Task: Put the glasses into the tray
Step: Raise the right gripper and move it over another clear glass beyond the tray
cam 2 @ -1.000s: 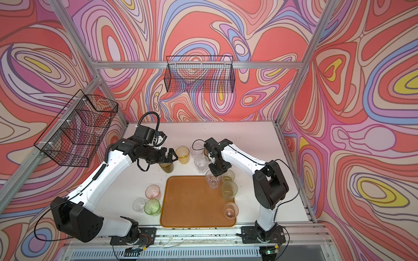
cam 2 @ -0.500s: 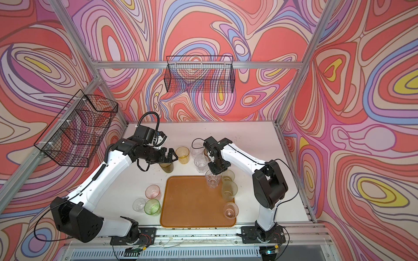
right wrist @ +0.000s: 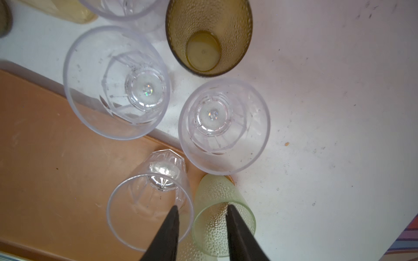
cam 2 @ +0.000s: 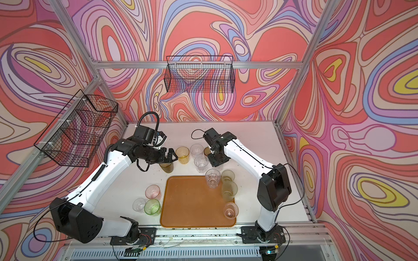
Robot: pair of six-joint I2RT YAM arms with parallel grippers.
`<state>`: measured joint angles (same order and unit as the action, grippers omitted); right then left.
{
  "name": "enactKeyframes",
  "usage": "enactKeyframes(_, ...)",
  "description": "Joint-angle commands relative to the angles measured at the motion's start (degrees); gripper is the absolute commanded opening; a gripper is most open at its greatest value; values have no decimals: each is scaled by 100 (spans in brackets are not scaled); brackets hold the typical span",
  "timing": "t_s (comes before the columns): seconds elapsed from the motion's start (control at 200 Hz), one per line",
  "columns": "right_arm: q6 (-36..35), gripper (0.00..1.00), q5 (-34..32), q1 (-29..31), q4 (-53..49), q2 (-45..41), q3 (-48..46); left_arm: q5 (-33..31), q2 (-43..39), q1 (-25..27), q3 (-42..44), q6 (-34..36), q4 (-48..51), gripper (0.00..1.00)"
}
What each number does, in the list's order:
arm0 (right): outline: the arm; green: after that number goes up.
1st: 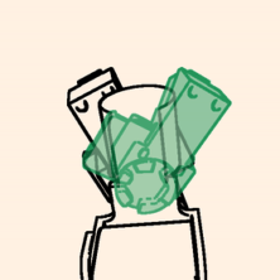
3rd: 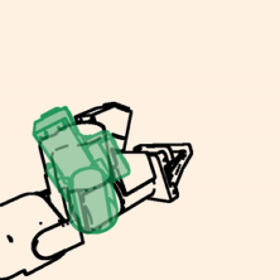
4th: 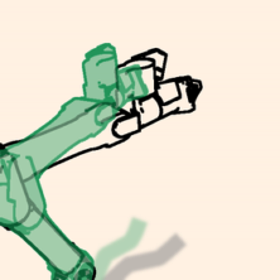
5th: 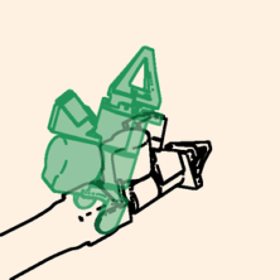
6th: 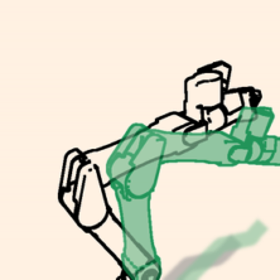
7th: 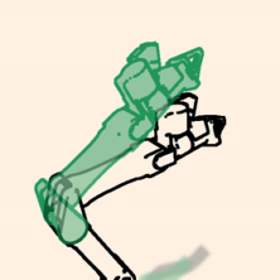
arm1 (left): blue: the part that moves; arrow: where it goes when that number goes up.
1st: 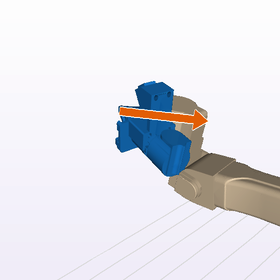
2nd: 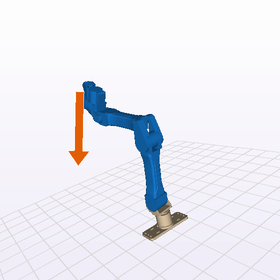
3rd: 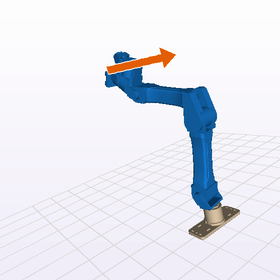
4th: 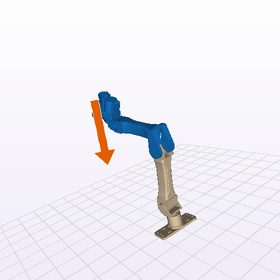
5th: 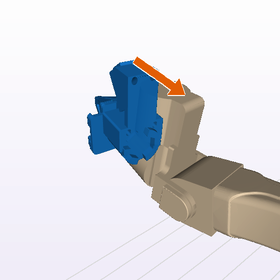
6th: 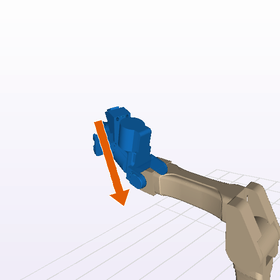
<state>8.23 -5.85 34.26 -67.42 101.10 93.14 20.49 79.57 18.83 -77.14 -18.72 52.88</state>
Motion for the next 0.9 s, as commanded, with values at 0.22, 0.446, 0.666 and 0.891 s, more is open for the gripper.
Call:
enactKeyframes(0.22,429,36,166,-690,97,278,262,-63,-152,32,-11,36,143,97)
enactKeyframes(0.446,460,36,544,-982,349,460,161,-58,-170,29,-3,44,151,97)
enactKeyframes(0.666,475,31,769,-1129,544,651,23,-76,-218,26,32,53,174,97)
enactKeyframes(0.891,452,27,778,-1195,632,811,-110,-114,-248,31,111,57,188,97)
